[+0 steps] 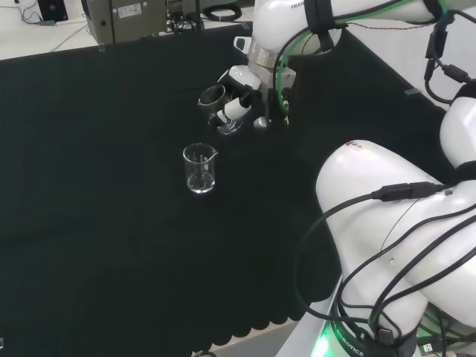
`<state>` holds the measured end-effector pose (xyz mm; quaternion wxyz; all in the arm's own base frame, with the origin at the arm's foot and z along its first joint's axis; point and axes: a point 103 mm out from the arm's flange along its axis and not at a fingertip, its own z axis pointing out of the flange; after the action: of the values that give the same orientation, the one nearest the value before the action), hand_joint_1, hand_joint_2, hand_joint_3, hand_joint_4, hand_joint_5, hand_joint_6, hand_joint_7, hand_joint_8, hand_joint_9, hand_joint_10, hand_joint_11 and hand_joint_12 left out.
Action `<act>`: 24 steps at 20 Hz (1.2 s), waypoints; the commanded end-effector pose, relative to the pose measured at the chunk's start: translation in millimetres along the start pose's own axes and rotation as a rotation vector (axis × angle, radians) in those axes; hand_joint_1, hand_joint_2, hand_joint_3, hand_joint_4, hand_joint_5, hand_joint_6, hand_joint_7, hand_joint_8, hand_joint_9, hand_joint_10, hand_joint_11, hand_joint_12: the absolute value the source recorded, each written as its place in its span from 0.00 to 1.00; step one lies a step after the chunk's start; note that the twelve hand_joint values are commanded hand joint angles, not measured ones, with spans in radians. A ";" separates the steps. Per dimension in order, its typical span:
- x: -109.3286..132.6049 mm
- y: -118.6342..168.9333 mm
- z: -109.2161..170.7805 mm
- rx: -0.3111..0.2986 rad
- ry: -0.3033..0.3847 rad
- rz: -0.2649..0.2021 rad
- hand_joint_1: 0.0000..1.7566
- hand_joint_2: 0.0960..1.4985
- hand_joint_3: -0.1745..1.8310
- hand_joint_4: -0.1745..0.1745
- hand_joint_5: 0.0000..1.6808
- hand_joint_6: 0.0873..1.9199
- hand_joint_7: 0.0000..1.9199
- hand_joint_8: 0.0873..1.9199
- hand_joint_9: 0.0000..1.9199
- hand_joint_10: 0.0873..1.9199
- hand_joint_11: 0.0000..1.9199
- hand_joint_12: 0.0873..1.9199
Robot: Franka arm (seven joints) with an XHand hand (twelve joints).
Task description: Place the beaker back on the table.
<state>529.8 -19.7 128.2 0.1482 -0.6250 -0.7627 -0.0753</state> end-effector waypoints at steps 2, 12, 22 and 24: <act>-8.0 19.2 21.9 -0.001 0.129 -0.012 0.81 0.65 0.00 0.00 0.77 0.15 0.71 0.23 0.84 0.00 0.67 0.41; -11.1 23.4 44.2 0.035 0.138 -0.008 0.81 0.66 0.00 0.00 0.76 0.17 0.70 0.24 0.84 0.00 0.66 0.41; -10.4 20.4 51.1 0.049 0.136 0.002 0.81 0.66 0.00 0.02 0.75 0.21 0.69 0.27 0.83 0.00 0.65 0.40; -11.0 19.6 53.3 0.052 0.137 0.007 0.81 0.66 0.00 0.05 0.73 0.25 0.68 0.29 0.82 0.00 0.64 0.41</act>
<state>546.4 -9.8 77.8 0.2126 -0.6138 -0.7534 -0.1022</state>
